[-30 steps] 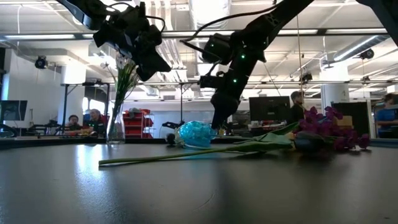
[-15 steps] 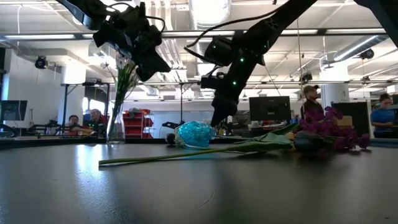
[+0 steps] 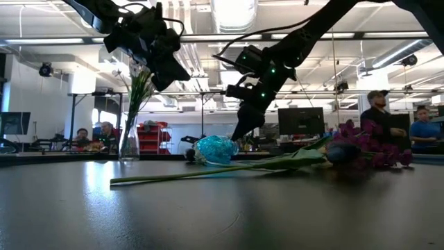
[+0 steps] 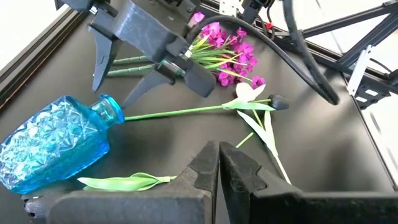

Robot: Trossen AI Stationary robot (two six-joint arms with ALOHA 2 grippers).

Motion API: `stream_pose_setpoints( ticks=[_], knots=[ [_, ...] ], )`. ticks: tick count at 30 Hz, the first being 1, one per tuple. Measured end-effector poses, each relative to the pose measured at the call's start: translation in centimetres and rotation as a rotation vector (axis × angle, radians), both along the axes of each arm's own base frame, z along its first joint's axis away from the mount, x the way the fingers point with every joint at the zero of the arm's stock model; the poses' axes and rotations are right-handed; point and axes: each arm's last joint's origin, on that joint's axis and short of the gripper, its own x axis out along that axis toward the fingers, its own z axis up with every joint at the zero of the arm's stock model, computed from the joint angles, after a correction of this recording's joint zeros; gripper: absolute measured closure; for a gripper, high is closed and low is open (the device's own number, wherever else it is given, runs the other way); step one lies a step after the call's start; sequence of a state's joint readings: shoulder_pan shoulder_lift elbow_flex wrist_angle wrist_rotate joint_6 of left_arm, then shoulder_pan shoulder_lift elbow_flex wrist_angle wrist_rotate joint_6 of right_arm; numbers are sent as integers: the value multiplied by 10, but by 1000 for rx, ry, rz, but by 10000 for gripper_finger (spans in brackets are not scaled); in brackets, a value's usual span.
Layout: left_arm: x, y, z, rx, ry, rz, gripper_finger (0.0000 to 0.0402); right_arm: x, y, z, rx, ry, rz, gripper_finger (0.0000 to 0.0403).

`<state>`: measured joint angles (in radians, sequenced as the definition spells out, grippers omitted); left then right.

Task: Sort flowers into vase by color
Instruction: Adjust the blue vase to the table

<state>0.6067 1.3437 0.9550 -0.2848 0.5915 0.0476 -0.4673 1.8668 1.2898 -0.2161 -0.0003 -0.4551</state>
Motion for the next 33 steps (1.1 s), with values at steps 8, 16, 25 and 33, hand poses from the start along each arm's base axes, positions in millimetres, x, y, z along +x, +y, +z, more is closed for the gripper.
stream_pose_setpoints(
  ticks=[8, 16, 25, 33],
  knots=[
    [0, 0, 0, -11, 1, 7, 402, -6, -4, -11, -3, -32, 20, 237],
    [0, 0, 0, -30, 2, 18, 402, 1, -9, -27, 30, -86, 33, 246],
    [-1, -1, 2, -58, -1, 38, 402, 22, -19, -29, 110, -120, -59, 346],
    [-4, -3, 10, -34, -31, 43, 402, 12, -24, 22, 175, -209, -175, 386]
  ],
)
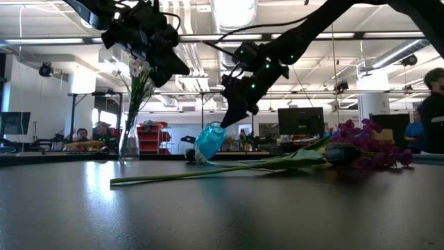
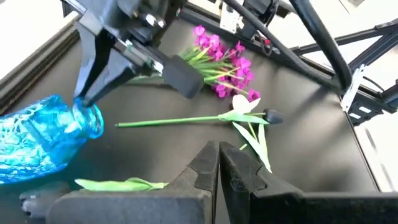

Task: Sort flowers into vase by color
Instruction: Adjust the blue vase to the table, then put the bottom violet flowers into the blue vase

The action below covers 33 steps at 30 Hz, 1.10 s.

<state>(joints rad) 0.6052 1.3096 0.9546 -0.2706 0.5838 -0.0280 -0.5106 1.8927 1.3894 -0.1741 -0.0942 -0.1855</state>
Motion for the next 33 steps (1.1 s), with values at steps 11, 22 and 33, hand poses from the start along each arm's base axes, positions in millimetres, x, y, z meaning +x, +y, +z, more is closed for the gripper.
stream_pose_setpoints(
  ticks=[11, 22, 33],
  knots=[
    [-1, 0, 2, 6, -8, 0, 402, -11, 0, 19, 226, 2, -106, 389],
    [-2, -2, 4, 4, -16, 3, 402, -12, -5, 69, 361, -47, -287, 393],
    [-2, -2, 5, -1, -18, 5, 402, -16, -6, 79, 359, -10, -280, 390]
  ],
)
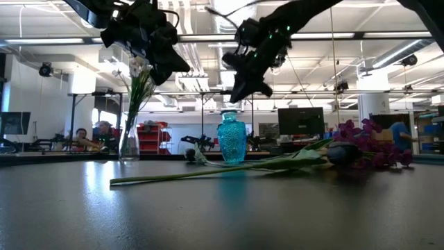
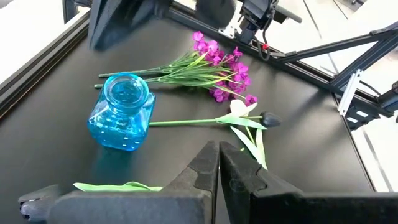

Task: Sort flowers into vase by color
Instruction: Put the bottom violet flowers into the blue vase

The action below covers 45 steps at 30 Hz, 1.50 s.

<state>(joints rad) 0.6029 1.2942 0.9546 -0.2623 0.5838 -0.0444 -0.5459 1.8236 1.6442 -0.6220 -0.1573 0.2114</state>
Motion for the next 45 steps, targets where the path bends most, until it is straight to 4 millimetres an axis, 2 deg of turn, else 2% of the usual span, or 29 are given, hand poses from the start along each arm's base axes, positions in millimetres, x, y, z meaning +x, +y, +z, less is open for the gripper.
stream_pose_setpoints(
  ticks=[5, 10, 15, 20, 24, 28, 32, 35, 39, 42, 45],
  knots=[
    [0, 0, 0, -16, 1, 9, 402, -20, 3, 35, -11, 66, 39, 384],
    [0, 0, 0, -19, -1, 4, 402, -56, 3, 36, 67, 115, 52, 375],
    [-2, 2, 0, -27, -8, -7, 402, -94, 20, 7, 192, 145, -22, 374],
    [-2, 3, 0, -23, -9, -4, 402, -115, 46, -23, 308, 153, -137, 341],
    [-2, 3, 0, -22, -10, -4, 402, -122, 61, -45, 379, 221, -189, 282],
    [-3, 4, 0, -16, -13, -9, 402, -125, 67, -63, 419, 275, -202, 225],
    [-3, 4, 0, -15, -13, -9, 402, -124, 72, -76, 441, 322, -193, 202],
    [-3, 4, 1, -13, -16, -10, 402, -121, 74, -84, 454, 353, -183, 206],
    [-2, 4, 4, 0, -24, -14, 402, -117, 74, -94, 466, 389, -177, 231],
    [-1, 5, 9, 15, -41, -17, 402, -116, 74, -101, 484, 412, -176, 267],
    [0, 6, 14, 27, -52, -19, 402, -115, 75, -100, 518, 397, -160, 320]
  ],
)
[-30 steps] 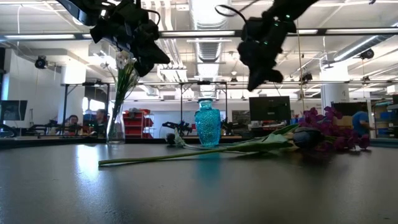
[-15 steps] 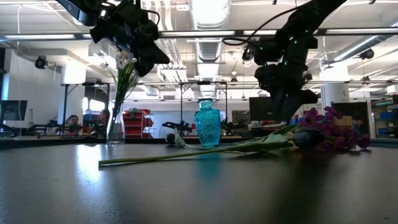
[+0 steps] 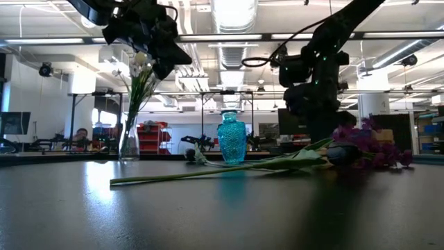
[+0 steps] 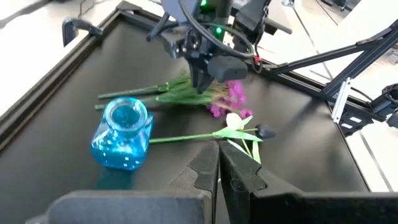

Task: Sort flowers into vase by color
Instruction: Put the bottom violet flowers into the blue vase

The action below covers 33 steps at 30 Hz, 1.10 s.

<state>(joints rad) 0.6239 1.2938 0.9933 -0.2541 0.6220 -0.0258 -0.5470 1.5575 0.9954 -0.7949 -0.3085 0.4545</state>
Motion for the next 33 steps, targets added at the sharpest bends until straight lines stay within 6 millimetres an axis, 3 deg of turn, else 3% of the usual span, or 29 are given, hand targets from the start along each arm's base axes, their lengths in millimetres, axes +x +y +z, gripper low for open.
stream_pose_setpoints(
  ticks=[4, 13, 20, 25, 29, 33],
  knots=[
    [1, 1, 4, 27, -14, -8, 402, 0, 1, 23, 7, -50, 4, 384],
    [3, 2, 8, 83, -60, -16, 402, -11, -5, 110, 50, -213, -66, 393],
    [5, 3, 9, 192, -48, 42, 402, -20, -11, 151, 57, -398, -54, 394],
    [9, -2, 11, 145, -58, 52, 402, -21, -7, 138, -77, -277, -4, 372],
    [13, -7, 11, 175, -45, 88, 402, -14, -4, 109, -153, -127, 34, 317],
    [14, -9, 11, 176, -43, 88, 402, -5, -10, 71, -117, -59, 59, 255]
  ],
)
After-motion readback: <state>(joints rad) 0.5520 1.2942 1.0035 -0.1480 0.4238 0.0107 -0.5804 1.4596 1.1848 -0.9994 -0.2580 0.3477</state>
